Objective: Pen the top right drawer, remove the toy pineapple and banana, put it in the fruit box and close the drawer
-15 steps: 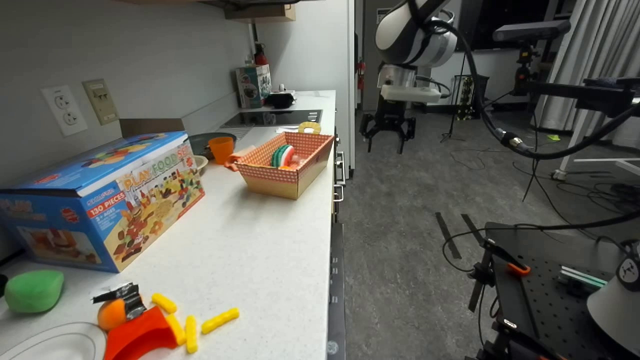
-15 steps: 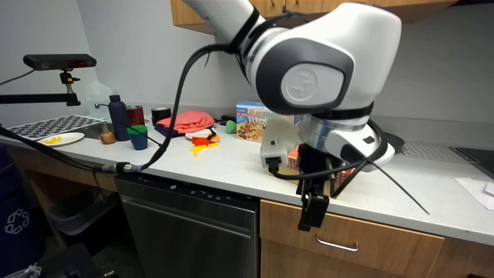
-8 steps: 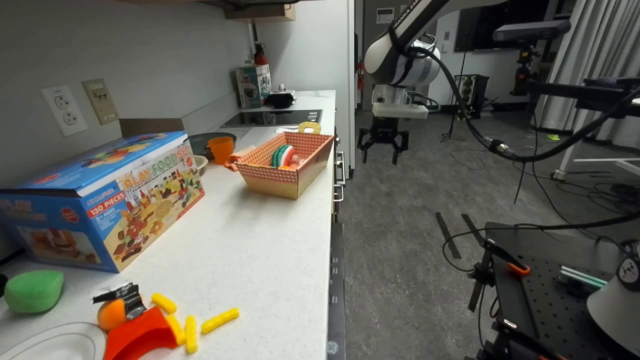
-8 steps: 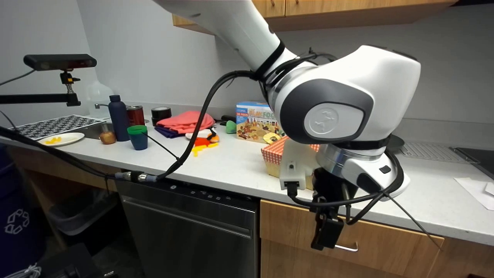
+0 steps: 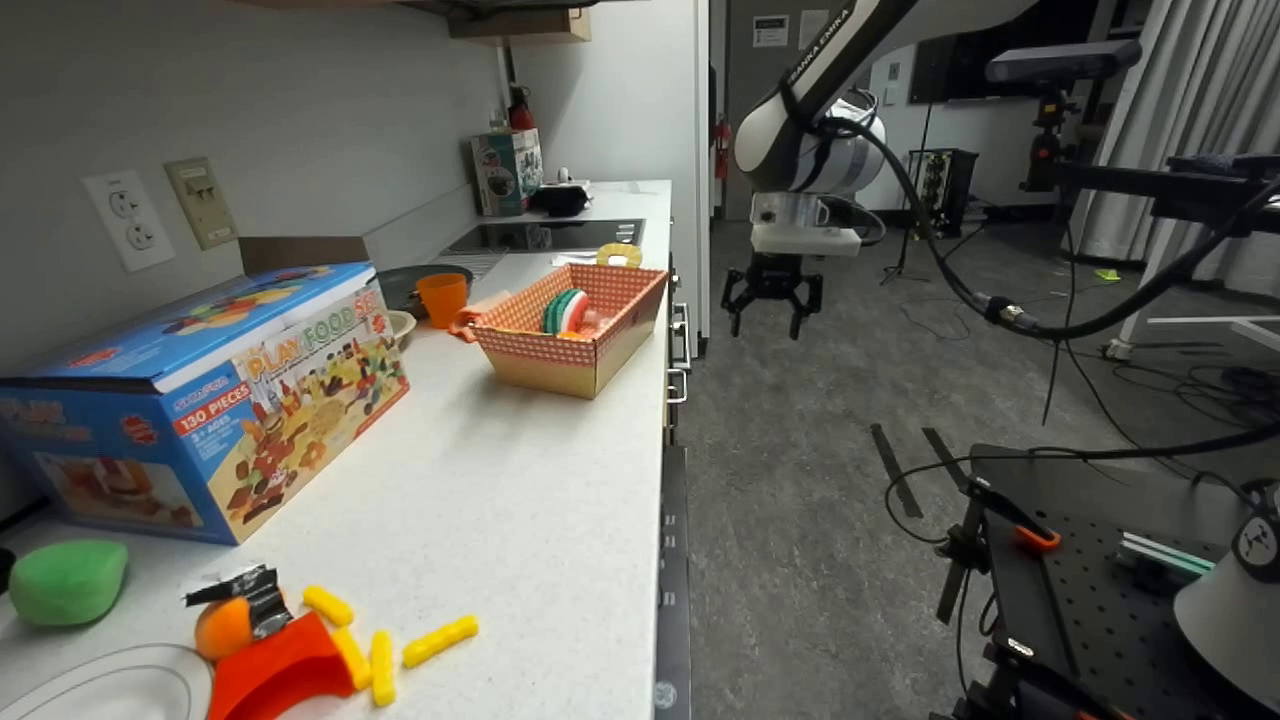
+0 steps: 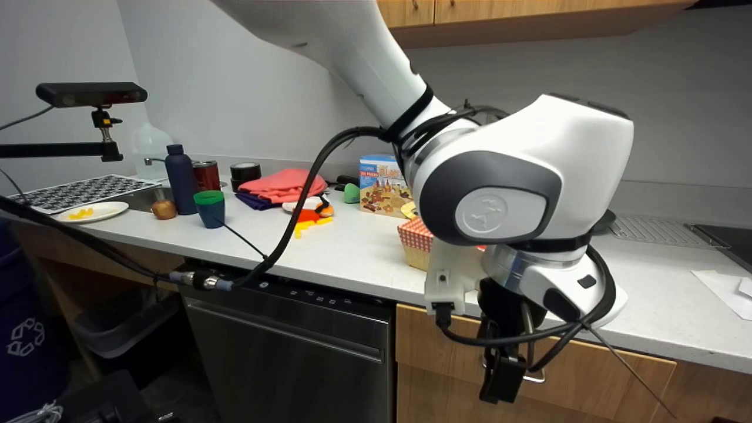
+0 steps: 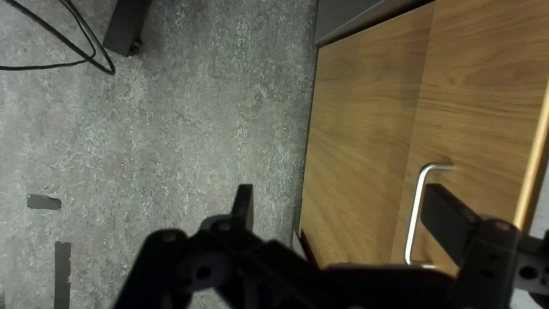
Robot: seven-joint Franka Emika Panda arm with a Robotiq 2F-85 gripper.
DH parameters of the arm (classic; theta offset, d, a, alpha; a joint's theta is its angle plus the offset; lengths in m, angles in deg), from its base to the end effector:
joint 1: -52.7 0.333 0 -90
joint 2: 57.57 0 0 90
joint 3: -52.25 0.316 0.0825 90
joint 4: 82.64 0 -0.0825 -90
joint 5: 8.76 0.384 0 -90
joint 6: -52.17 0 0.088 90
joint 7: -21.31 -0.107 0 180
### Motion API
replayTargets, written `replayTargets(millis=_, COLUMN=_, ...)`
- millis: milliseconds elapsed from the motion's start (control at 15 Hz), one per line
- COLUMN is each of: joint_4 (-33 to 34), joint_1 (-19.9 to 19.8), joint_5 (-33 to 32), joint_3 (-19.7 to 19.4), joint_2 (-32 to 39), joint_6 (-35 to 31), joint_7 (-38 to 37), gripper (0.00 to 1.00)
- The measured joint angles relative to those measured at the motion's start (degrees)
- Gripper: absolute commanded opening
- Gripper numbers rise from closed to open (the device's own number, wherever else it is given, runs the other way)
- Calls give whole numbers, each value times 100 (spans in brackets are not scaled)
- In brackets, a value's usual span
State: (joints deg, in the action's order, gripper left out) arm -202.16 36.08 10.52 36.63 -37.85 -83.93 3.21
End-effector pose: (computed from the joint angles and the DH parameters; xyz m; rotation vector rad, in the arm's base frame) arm 0.4944 -0.3049 0.2612 -2.5491 1.5849 0.0228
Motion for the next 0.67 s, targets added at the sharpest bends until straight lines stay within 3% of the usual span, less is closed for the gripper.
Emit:
replayTargets(millis=333, joint_4=-497, joint_1=-234, joint_5=205, joint_3=84, joint_2=329, joint_6=-1516, joint_7=554, gripper=100)
replayTargets(millis=667, joint_4=-232, joint_1=-581, joint_5=767, joint_3=589, joint_2=687, joint_6=-1804, joint_7=989, gripper=100)
